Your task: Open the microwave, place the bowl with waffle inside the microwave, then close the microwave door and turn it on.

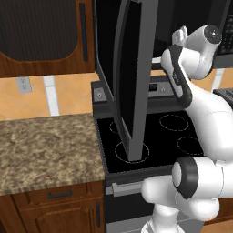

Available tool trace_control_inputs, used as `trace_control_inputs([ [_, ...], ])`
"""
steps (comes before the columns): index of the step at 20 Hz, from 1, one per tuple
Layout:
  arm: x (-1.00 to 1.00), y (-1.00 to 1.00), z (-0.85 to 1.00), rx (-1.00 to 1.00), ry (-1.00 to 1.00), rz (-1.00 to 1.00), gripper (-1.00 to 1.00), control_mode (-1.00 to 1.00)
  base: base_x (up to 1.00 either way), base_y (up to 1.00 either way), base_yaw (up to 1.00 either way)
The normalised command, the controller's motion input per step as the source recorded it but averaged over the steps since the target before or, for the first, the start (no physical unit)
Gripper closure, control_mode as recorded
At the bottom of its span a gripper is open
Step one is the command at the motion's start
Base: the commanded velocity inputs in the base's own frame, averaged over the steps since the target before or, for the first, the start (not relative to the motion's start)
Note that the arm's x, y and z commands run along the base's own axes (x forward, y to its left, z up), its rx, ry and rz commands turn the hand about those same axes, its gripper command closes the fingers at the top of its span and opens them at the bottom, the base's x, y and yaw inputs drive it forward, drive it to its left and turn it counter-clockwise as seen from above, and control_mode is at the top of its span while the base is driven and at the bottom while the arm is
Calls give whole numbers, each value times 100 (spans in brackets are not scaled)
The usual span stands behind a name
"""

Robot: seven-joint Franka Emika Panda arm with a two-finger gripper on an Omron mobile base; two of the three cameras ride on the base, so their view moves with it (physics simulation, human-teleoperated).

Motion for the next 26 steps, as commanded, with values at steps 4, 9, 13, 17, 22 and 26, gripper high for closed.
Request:
trace_control_inputs([
  [4, -49, -54, -7, -36, -6, 30, -100, -100, 0, 0, 0],
  [9, -52, -50, -1, -56, -26, 28, -100, -100, 0, 0, 0],
  [13, -89, -15, -15, -90, -53, 25, -100, -100, 0, 0, 0],
  [17, -52, -18, 0, -100, -24, 17, -100, -100, 0, 0, 0],
  [22, -18, 3, 13, -40, 2, 0, -100, -100, 0, 0, 0],
  [26, 0, 0, 0, -3, 3, 0, -100, -100, 0, 0, 0],
])
